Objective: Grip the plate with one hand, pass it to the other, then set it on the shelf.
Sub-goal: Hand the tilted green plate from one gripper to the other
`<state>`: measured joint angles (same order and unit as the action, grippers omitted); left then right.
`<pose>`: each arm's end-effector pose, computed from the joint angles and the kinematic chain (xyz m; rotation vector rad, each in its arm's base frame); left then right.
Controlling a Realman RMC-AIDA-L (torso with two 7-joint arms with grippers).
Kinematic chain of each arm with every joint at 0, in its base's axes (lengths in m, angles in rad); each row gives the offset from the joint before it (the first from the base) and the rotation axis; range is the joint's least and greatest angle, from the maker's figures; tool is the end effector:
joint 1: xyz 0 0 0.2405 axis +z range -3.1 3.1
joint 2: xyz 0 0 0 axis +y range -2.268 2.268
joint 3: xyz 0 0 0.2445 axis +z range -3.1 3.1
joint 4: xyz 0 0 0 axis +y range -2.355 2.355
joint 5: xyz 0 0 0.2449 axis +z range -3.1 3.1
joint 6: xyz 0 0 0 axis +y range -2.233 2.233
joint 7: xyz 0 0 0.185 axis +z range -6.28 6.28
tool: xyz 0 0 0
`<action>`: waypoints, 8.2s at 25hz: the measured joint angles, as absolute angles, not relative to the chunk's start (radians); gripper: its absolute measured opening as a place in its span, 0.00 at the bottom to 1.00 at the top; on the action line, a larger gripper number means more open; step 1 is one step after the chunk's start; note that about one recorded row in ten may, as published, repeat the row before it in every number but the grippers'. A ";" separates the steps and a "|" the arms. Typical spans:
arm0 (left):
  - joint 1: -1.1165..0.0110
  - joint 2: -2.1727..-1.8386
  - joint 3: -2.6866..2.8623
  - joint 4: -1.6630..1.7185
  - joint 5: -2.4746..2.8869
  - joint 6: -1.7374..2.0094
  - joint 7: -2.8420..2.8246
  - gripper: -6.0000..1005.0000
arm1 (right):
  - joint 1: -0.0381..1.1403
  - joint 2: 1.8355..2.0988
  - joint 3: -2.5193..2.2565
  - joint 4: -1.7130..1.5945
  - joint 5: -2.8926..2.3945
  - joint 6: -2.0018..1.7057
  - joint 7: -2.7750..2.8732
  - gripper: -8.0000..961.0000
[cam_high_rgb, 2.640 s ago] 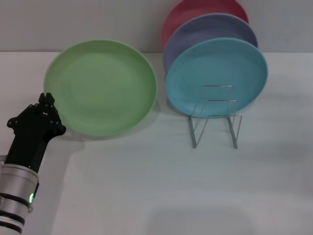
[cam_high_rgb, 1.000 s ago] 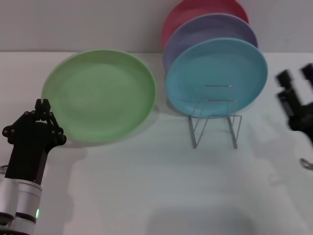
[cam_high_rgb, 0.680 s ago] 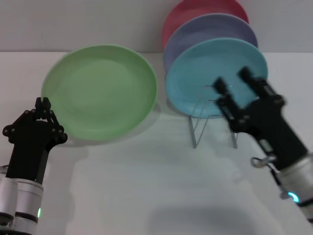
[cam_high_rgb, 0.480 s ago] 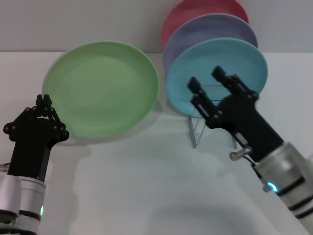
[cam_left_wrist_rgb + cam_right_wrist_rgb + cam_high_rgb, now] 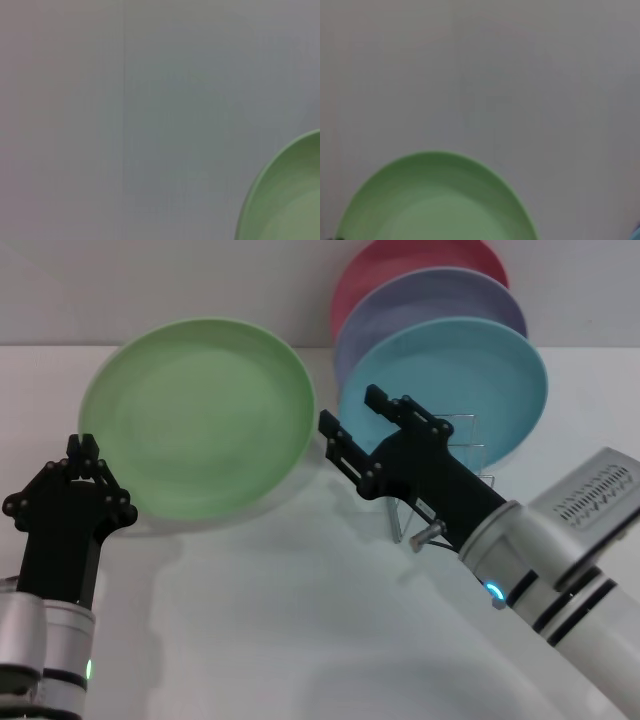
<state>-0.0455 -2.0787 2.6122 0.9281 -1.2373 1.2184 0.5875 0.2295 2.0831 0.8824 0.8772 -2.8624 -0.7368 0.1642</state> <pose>-0.2447 0.2951 -0.0860 -1.4449 -0.5460 -0.6655 0.1672 0.3549 -0.1359 -2.0674 0.4659 0.9219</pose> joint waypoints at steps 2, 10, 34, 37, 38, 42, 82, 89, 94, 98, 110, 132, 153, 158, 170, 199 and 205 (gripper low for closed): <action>-0.046 -2.079 2.628 0.928 -1.242 1.239 0.588 0.05 | 0.235 2.083 0.882 0.877 -2.862 -0.726 0.164 0.64; -0.048 -2.079 2.682 0.925 -1.304 1.282 0.612 0.05 | 0.278 2.081 0.882 0.872 -2.862 -0.657 0.166 0.64; -0.058 -2.080 2.764 0.919 -1.369 1.335 0.636 0.06 | 0.332 2.089 0.862 0.829 -2.859 -0.617 0.167 0.63; -0.058 -2.080 2.767 0.920 -1.371 1.336 0.636 0.06 | 0.335 2.089 0.861 0.828 -2.859 -0.621 0.167 0.52; -0.058 -2.080 2.768 0.920 -1.371 1.336 0.636 0.06 | 0.336 2.089 0.862 0.827 -2.859 -0.621 0.167 0.48; -0.058 -2.080 2.771 0.920 -1.371 1.336 0.636 0.06 | 0.336 2.089 0.868 0.824 -2.859 -0.623 0.167 0.39; -0.065 -2.080 2.783 0.919 -1.394 1.344 0.638 0.07 | 0.354 2.089 0.881 0.810 -2.858 -0.633 0.172 0.19; -0.065 -2.080 2.789 0.917 -1.394 1.348 0.638 0.07 | 0.354 2.089 0.880 0.808 -2.858 -0.633 0.172 0.19; -0.066 -2.080 2.791 0.917 -1.395 1.348 0.638 0.07 | 0.354 2.089 0.881 0.807 -2.858 -0.633 0.173 0.17; -0.066 -2.080 2.793 0.917 -1.397 1.349 0.638 0.07 | 0.354 2.089 0.880 0.807 -2.858 -0.633 0.173 0.15; -0.066 -2.080 2.798 0.917 -1.398 1.350 0.638 0.07 | 0.354 2.088 0.880 0.807 -2.858 -0.631 0.173 0.15; -0.071 -2.080 2.798 0.916 -1.401 1.350 0.638 0.08 | 0.354 2.088 0.880 0.807 -2.858 -0.629 0.173 0.07; -0.070 -2.080 2.798 0.912 -1.400 1.348 0.634 0.08 | 0.354 2.088 0.880 0.805 -2.858 -0.634 0.173 0.03; -0.071 -2.080 2.798 0.913 -1.401 1.345 0.630 0.08 | 0.354 2.088 0.881 0.805 -2.858 -0.633 0.173 0.03; -0.069 -2.080 2.798 0.913 -1.400 1.345 0.626 0.08 | 0.354 2.088 0.880 0.805 -2.858 -0.635 0.173 0.03; -0.071 -2.071 2.795 0.879 -1.389 1.354 0.533 0.29 | 0.354 2.090 0.881 0.802 -2.858 -0.641 0.167 0.03; -0.070 -2.071 2.798 0.871 -1.361 1.363 0.496 0.33 | 0.356 2.091 0.881 0.798 -2.857 -0.641 0.166 0.03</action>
<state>-0.0696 -2.0707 2.7978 0.8710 -1.3612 1.3632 0.4964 0.3556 2.0908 0.8805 0.7976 -2.8566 -0.6413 0.1660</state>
